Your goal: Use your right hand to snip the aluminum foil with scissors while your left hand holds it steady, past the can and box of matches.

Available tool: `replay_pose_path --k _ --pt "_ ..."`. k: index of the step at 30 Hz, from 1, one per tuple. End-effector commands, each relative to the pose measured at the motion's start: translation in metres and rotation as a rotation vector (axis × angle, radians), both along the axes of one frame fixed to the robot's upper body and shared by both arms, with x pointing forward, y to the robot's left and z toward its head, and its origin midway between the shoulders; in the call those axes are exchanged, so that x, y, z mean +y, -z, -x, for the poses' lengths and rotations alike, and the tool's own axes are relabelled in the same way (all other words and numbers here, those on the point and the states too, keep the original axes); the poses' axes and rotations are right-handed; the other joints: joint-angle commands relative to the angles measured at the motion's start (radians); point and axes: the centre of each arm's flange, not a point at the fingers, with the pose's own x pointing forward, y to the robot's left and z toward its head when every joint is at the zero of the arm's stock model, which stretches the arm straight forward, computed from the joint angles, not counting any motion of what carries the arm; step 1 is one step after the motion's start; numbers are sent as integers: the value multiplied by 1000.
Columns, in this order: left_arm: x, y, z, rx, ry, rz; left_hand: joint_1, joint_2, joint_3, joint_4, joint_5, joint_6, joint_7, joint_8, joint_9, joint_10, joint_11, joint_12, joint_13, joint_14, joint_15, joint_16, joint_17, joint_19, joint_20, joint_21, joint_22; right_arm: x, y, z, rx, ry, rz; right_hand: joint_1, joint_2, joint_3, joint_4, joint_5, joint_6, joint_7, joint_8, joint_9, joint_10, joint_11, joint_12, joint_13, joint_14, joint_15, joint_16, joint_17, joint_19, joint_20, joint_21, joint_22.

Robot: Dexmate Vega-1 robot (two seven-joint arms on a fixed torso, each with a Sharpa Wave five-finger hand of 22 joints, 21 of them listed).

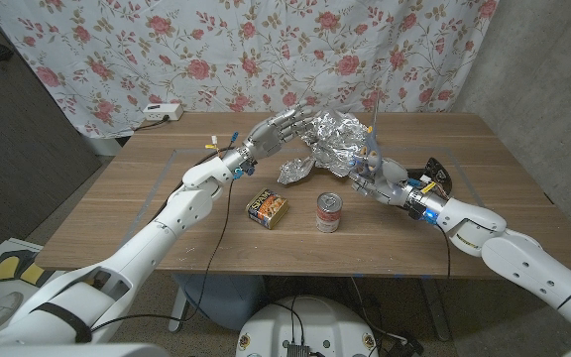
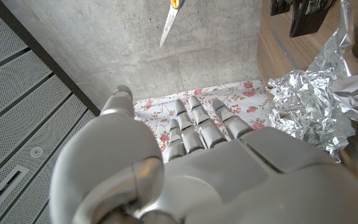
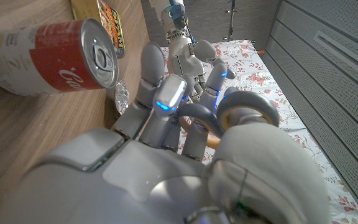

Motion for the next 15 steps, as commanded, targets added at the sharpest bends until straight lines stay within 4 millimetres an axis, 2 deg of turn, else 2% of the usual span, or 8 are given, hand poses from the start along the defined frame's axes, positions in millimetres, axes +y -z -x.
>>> replay_pose_path --k 1,7,9,12,13,15 --pt "2 0 -4 10 -6 -9 -13 -3 2 -3 0 -5 0 -1 1 0 -1 0 4 -4 1 10 0 -6 -2 2 3 2 -4 2 -19 4 23 -13 -35 -14 6 -10 17 8 -4 -10 240 -234 -5 -9 -4 -11 9 1 8 -91 11 -9" --pt "1 2 -6 22 -2 -4 -14 2 7 -4 2 -8 7 0 1 0 1 -1 5 -5 4 11 -1 -8 0 3 3 3 -8 3 -32 13 47 -47 -73 -38 13 -13 24 16 -7 -22 255 -232 -4 -10 0 -10 12 1 20 -90 19 -20" --pt "1 3 -6 24 -4 -4 -15 3 8 -5 2 -9 11 1 1 0 4 -1 5 -6 4 11 -2 -9 1 3 3 3 -9 4 -33 16 51 -84 -108 -63 23 -11 27 19 -12 -33 265 -230 -7 -19 2 -9 13 1 30 -89 21 -30" --pt "1 3 -6 25 -3 -3 -16 4 9 -6 2 -9 11 1 1 0 4 -1 5 -6 4 11 -2 -8 1 3 3 4 -10 4 -35 15 51 -110 -125 -78 32 -9 30 25 -16 -40 269 -231 -17 -33 5 -9 15 1 37 -89 21 -37" --pt "2 3 -7 26 -4 -2 -16 4 9 -6 2 -9 12 1 1 0 4 -1 5 -6 6 12 -3 -9 1 3 3 4 -10 4 -37 15 54 -142 -137 -94 44 -3 33 25 -18 -43 278 -223 -19 -37 10 -10 19 2 48 -90 21 -48" --pt "2 4 -7 28 -2 0 -16 5 10 -6 2 -8 12 2 1 0 4 -1 5 -6 5 12 -3 -9 1 3 3 4 -11 5 -37 13 57 -152 -139 -98 48 -1 34 24 -19 -44 277 -225 -27 -47 11 -10 20 1 52 -90 22 -50"
